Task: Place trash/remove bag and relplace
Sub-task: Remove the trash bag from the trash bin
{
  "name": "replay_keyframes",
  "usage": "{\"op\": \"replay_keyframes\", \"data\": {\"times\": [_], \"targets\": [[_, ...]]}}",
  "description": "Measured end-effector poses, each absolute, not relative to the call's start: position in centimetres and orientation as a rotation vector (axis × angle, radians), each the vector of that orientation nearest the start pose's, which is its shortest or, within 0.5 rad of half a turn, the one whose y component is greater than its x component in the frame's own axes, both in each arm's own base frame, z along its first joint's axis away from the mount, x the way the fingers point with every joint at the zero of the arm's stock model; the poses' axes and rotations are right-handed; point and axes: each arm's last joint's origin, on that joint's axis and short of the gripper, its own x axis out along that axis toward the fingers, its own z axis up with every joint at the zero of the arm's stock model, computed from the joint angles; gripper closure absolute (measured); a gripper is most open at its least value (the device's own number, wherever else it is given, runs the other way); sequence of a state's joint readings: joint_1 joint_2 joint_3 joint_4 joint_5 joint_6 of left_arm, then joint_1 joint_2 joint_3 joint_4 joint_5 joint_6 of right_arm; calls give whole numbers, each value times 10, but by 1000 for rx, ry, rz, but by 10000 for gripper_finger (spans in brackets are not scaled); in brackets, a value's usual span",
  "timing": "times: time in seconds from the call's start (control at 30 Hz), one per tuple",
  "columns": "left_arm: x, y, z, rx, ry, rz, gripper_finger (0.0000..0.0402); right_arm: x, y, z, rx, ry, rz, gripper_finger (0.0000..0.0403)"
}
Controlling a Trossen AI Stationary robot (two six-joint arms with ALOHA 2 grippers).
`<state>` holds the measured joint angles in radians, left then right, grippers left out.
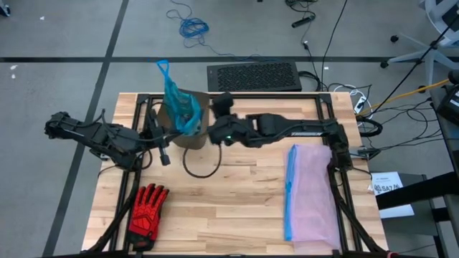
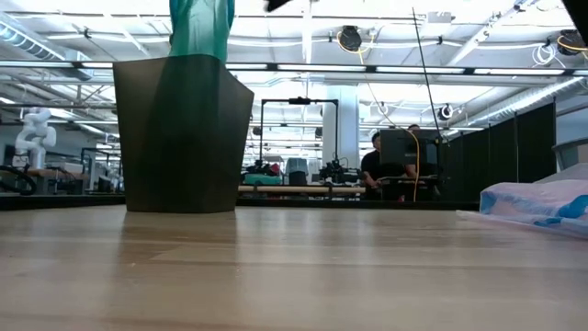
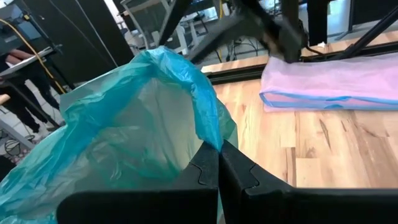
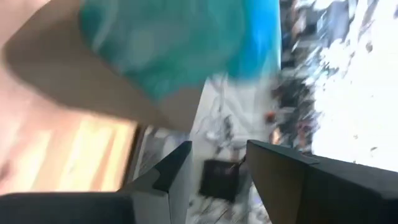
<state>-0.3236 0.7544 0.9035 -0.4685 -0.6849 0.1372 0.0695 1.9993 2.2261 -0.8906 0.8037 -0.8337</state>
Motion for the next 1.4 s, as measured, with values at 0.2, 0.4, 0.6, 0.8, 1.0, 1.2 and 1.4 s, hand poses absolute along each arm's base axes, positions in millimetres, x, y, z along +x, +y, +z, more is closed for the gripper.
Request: {"op": "replay_keyframes", "data": {"times": [0.2, 0.4, 0.6, 0.8, 1.0, 1.2, 1.4], "targets": [[143, -30, 351, 282, 316, 338, 402, 375, 1, 415, -680, 974, -350, 259], [143, -30, 350, 280, 317, 339, 402, 366, -13, 357, -616, 1087, -355, 278], [143, -30, 350, 273, 314, 340, 402, 334, -33, 280, -487, 969, -339, 323], [143, -29, 351, 269, 308, 344, 402, 311, -42, 244, -286, 459, -296, 369], [146, -30, 351, 268, 306, 348, 402, 310, -43, 235, -354, -17, -278, 397], [152, -32, 349, 272, 313, 347, 402, 329, -34, 273, -549, -117, -301, 385], [158, -34, 351, 258, 287, 349, 402, 355, -15, 306, -790, -66, -306, 341]]}}
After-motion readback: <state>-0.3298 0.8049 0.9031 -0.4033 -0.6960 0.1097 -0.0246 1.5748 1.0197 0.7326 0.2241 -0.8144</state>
